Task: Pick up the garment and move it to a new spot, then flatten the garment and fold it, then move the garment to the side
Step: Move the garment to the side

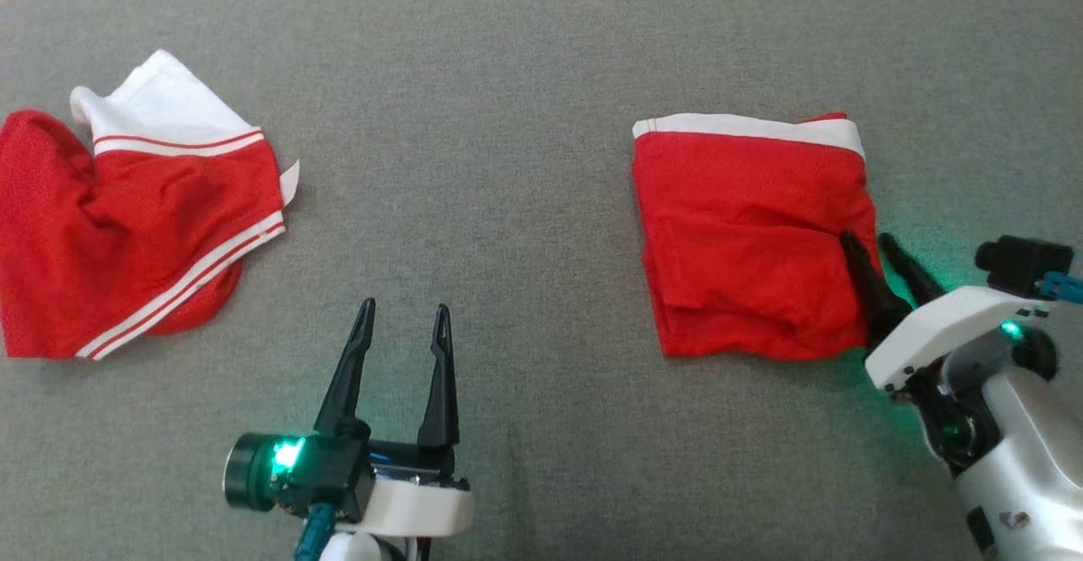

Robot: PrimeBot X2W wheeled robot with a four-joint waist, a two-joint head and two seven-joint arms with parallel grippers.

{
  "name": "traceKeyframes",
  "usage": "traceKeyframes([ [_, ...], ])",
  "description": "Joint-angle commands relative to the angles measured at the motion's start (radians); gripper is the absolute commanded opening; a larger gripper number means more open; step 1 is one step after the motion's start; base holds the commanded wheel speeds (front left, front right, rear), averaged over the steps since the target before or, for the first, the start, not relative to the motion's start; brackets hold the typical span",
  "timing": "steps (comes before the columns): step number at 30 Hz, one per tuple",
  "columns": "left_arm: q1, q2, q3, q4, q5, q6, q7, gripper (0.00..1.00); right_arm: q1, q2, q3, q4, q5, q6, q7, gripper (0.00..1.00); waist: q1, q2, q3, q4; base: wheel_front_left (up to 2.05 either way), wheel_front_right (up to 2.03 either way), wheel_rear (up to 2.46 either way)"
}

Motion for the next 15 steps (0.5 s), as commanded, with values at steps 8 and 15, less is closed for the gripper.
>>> traceKeyframes([
  [8, -0.036, -0.006, 0.035, -0.022, 0.000, -0.002, -0.008, 1.00, -0.078, -0.084, 0.081, -0.030, 0.095, -0.001, -0.096, 0.00, 0.0000, 0.0000, 0.041, -0.042, 0.00, 0.00, 0.00],
  [15, -0.079, -0.006, 0.044, -0.022, 0.026, -0.034, -0.008, 1.00, -0.176, -0.202, 0.068, 0.030, 0.059, -0.001, -0.141, 0.00, 0.0000, 0.0000, 0.107, -0.114, 0.00, 0.00, 0.00],
])
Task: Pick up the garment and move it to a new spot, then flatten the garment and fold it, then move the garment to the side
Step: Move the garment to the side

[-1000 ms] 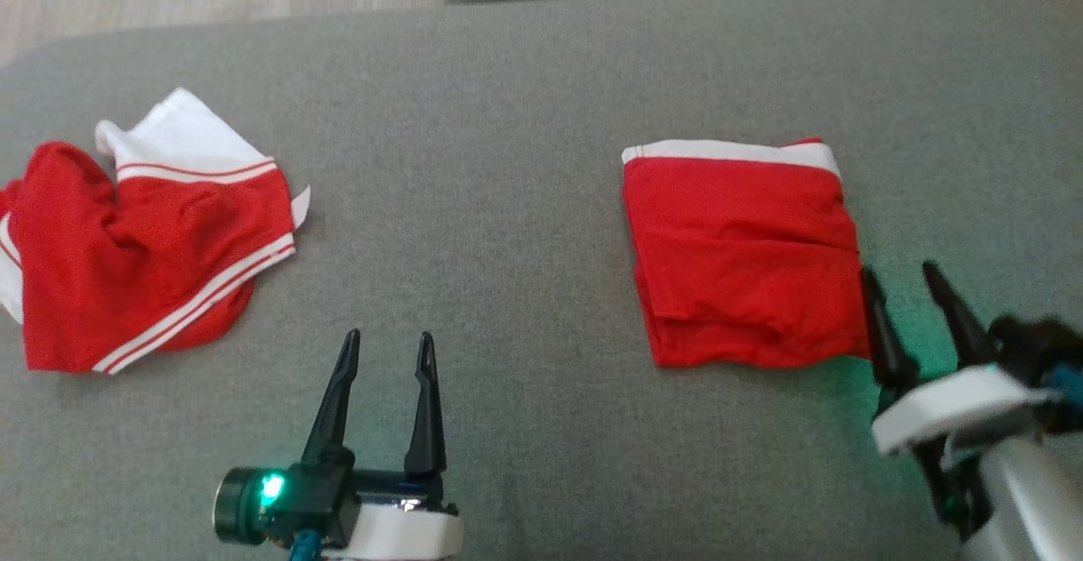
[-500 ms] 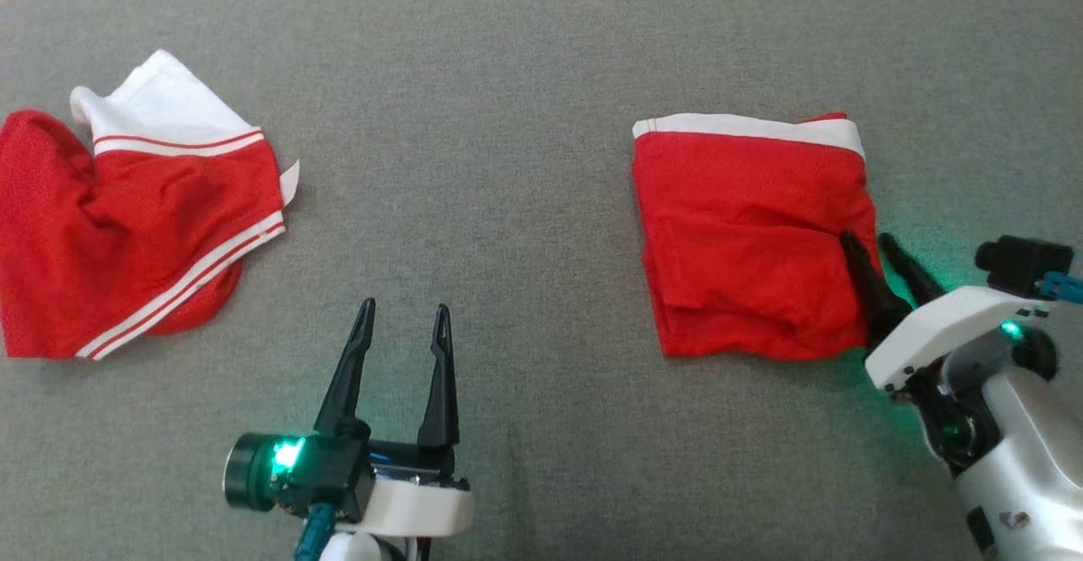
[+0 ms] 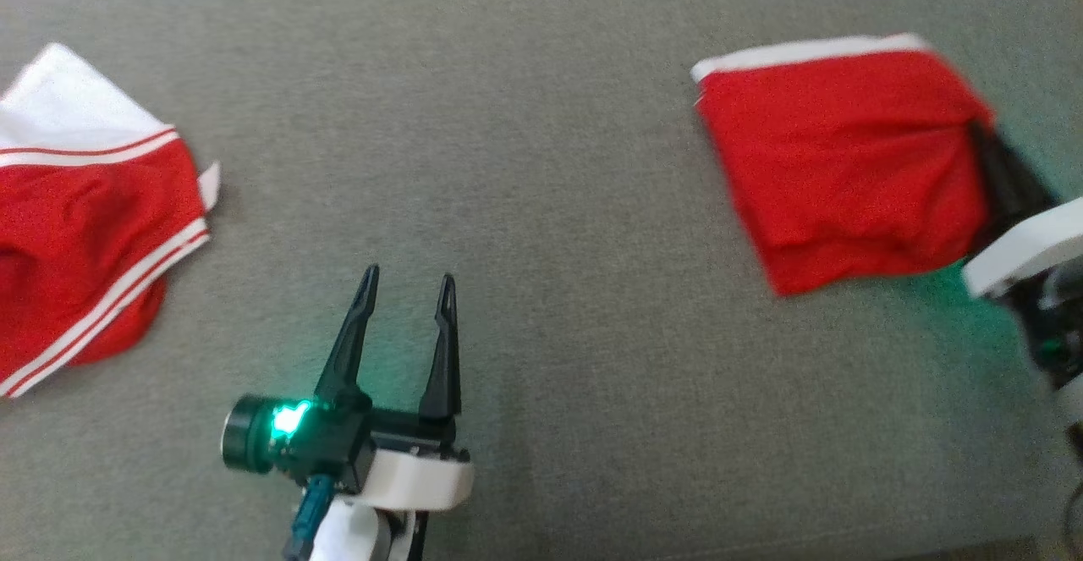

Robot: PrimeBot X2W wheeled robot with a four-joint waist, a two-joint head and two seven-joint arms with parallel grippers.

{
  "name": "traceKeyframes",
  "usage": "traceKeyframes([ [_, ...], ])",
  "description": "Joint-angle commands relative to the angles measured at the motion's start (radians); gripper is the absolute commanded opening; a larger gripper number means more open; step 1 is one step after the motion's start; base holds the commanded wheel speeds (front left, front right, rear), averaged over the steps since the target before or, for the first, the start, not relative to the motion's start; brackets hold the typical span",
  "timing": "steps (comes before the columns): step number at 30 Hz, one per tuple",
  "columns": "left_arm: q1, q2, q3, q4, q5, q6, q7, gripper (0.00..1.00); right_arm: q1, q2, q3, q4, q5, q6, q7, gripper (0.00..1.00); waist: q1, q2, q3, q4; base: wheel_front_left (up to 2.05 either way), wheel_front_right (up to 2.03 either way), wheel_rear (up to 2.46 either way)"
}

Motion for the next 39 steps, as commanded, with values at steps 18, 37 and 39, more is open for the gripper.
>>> traceKeyframes([
  [18, -0.122, 0.003, 0.055, -0.009, 0.073, -0.050, -0.008, 1.00, -0.223, -0.182, -0.217, 0.150, -0.267, -0.001, -0.116, 1.00, -0.0001, 0.0000, 0.154, -0.108, 0.00, 0.00, 0.00],
  [37, 0.021, -0.005, 0.037, 0.035, -0.018, -0.008, -0.008, 1.00, 0.120, 0.154, -0.142, -0.064, -0.410, -0.001, -0.187, 1.00, -0.0001, 0.0000, -0.197, 0.030, 0.00, 0.00, 0.00],
  [39, 0.053, -0.005, 0.044, 0.041, -0.041, 0.005, -0.008, 1.00, 0.175, 0.190, -0.090, -0.057, -0.388, -0.001, -0.187, 1.00, -0.0001, 0.0000, -0.243, 0.044, 0.00, 0.00, 0.00],
])
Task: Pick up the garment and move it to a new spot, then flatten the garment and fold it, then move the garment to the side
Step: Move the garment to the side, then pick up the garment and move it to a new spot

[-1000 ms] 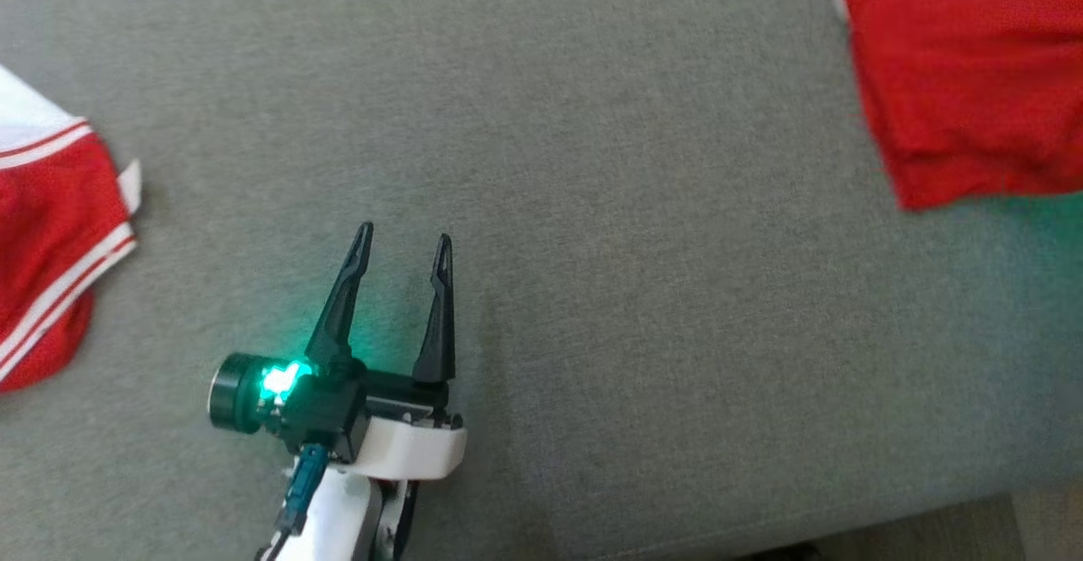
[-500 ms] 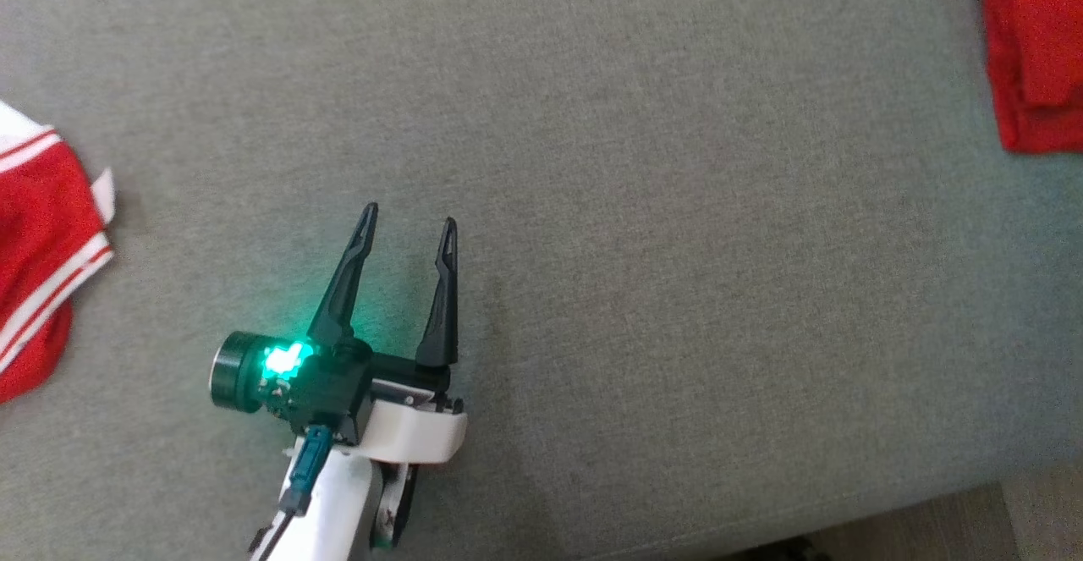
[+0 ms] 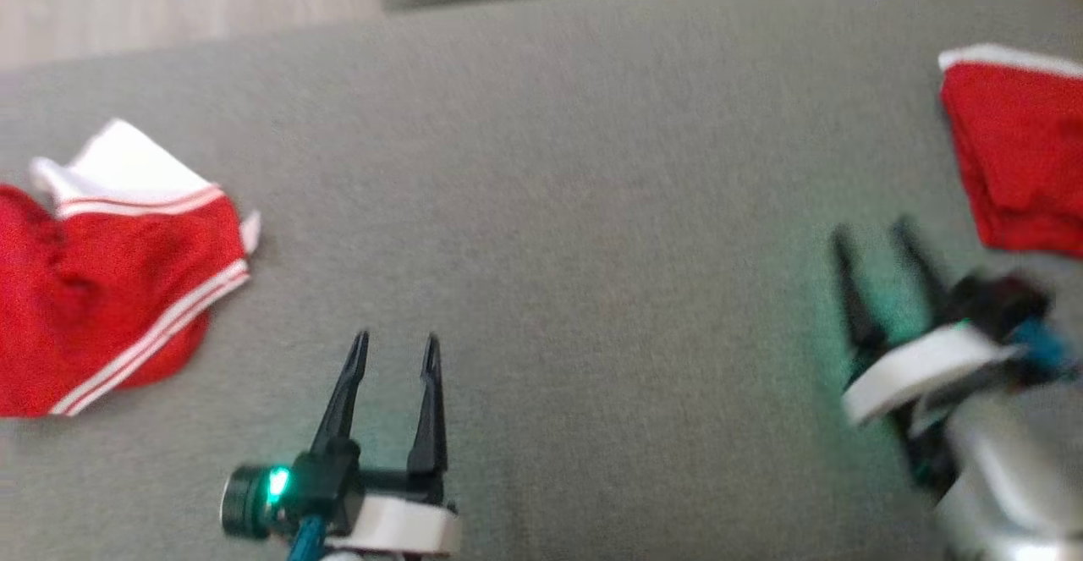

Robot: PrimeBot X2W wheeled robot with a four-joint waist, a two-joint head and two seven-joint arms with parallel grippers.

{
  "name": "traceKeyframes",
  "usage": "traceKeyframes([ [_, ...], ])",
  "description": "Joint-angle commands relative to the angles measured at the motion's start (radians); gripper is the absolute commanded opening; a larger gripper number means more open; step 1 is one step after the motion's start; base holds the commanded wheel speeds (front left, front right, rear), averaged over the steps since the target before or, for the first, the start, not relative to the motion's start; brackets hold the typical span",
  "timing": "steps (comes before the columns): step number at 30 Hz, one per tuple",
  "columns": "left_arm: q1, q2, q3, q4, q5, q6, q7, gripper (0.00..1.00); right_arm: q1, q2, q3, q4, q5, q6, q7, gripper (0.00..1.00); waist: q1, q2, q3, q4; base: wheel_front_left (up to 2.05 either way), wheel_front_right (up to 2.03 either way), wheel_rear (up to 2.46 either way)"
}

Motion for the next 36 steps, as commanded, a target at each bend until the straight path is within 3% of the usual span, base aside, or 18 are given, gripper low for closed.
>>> traceKeyframes([
  [1, 0.010, -0.004, 0.030, -0.019, -0.018, 0.013, -0.006, 1.00, 0.031, 0.013, 0.052, -0.017, 0.019, -0.001, -0.013, 1.00, 0.0003, 0.0000, -0.116, 0.060, 0.00, 0.00, 0.00],
  [5, 0.061, -0.004, 0.039, 0.005, -0.043, 0.024, -0.006, 1.00, 0.101, 0.071, 0.112, 0.001, 0.050, -0.001, -0.013, 1.00, 0.0003, 0.0000, -0.191, 0.080, 0.00, 0.00, 0.00],
  [8, 0.081, -0.005, 0.048, -0.012, -0.044, 0.033, -0.006, 1.00, 0.152, 0.095, 0.112, -0.051, 0.032, -0.001, -0.013, 1.00, 0.0003, 0.0000, -0.220, 0.093, 0.00, 0.00, 0.00],
  [16, 0.146, -0.005, 0.073, -0.067, -0.031, 0.041, -0.006, 1.00, 0.347, 0.131, 0.021, -0.259, -0.069, -0.001, -0.014, 1.00, 0.0003, 0.0000, -0.278, 0.103, 0.00, 0.00, 0.00],
  [22, 0.223, -0.005, 0.092, -0.102, -0.014, 0.036, -0.006, 1.00, 0.482, 0.170, -0.030, -0.327, -0.139, -0.001, -0.014, 1.00, 0.0003, 0.0000, -0.323, 0.093, 0.00, 0.00, 0.00],
  [36, 0.272, -0.005, 0.114, -0.111, -0.007, 0.021, -0.006, 1.00, 0.521, 0.214, -0.068, -0.342, -0.172, -0.001, -0.014, 1.00, 0.0003, 0.0000, -0.348, 0.072, 0.00, 0.00, 0.00],
])
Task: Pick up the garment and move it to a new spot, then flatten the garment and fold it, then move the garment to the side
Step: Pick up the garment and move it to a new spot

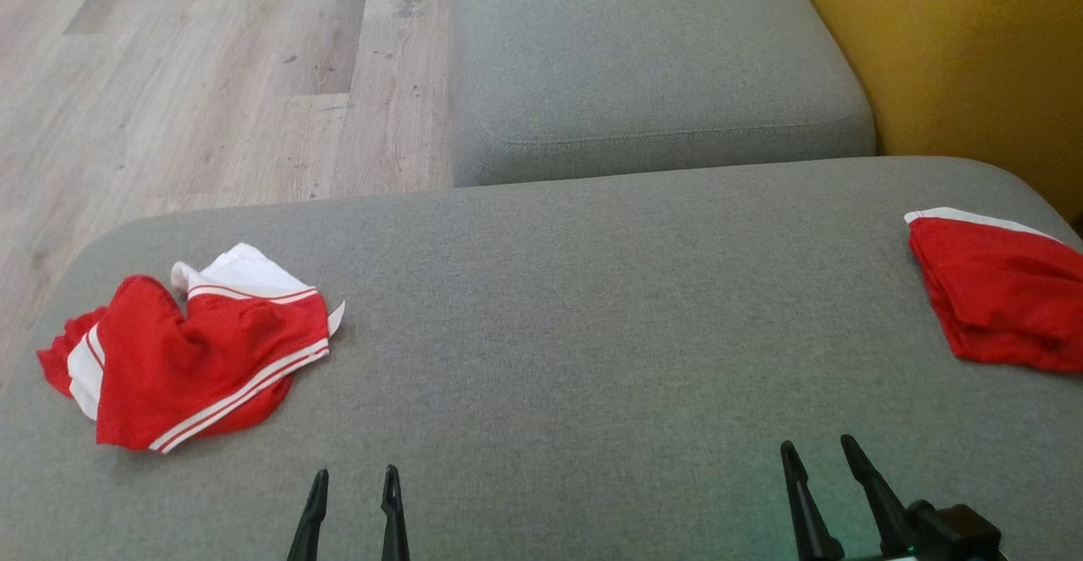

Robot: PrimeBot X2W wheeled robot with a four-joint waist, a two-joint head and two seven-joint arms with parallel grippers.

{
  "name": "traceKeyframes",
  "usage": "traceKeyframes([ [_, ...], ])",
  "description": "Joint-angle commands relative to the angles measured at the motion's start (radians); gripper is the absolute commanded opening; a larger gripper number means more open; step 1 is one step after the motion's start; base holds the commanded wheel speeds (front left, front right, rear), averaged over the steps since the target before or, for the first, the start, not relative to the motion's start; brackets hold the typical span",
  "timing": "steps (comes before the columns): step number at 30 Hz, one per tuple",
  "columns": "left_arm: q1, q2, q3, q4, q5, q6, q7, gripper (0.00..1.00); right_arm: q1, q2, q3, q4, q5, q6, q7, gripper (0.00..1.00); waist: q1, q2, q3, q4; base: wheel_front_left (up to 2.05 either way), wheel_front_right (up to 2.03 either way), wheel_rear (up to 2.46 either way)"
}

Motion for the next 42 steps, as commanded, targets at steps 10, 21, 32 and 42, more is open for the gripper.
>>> traceKeyframes([
  [10, -0.046, -0.006, 0.037, -0.022, -0.001, 0.003, -0.007, 1.00, -0.045, -0.006, 0.024, -0.021, 0.004, -0.001, -0.014, 1.00, 0.0000, -0.0001, 0.009, -0.006, 0.00, 0.00, 0.00],
  [21, -0.063, -0.006, 0.039, -0.022, 0.005, 0.007, -0.007, 1.00, -0.048, -0.019, 0.031, -0.020, 0.007, -0.001, -0.014, 1.00, 0.0000, -0.0001, 0.021, 0.056, 0.00, 0.00, 0.00],
  [32, -0.070, -0.006, 0.063, -0.024, 0.025, 0.001, -0.007, 1.00, -0.083, -0.003, 0.059, -0.020, 0.015, -0.001, -0.014, 1.00, 0.0000, -0.0001, 0.058, 0.260, 0.00, 0.00, 0.00],
  [42, -0.079, -0.006, 0.095, -0.031, 0.045, -0.019, -0.007, 1.00, -0.097, 0.004, 0.068, -0.015, 0.011, -0.001, -0.014, 1.00, 0.0000, -0.0001, 0.070, 0.395, 0.00, 0.00, 0.00],
])
